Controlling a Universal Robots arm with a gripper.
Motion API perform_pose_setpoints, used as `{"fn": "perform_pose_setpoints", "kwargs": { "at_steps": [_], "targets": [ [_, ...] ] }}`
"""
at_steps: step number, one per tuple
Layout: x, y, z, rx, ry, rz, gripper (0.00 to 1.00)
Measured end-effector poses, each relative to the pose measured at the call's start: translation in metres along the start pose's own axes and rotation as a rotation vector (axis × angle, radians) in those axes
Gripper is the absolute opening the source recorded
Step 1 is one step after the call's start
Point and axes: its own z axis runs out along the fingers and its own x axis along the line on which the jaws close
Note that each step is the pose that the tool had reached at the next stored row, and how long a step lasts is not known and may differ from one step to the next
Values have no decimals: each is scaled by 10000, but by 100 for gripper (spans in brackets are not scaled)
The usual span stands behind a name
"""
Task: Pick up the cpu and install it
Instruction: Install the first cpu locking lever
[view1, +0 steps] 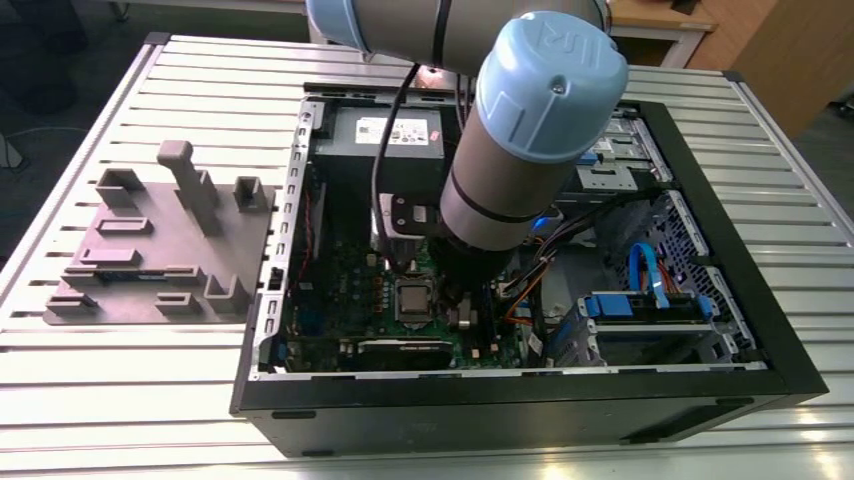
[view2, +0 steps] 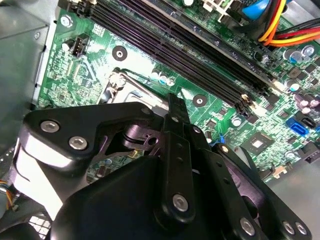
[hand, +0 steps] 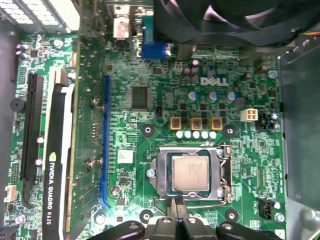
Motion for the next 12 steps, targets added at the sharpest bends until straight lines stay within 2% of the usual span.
{"fn": "perform_pose_setpoints", "kwargs": {
  "at_steps": [3, 12],
  "targets": [
    [1, -2, 14, -15, 65, -239, 10],
    [5, -7, 78, -24, 81, -398, 10]
  ]
}}
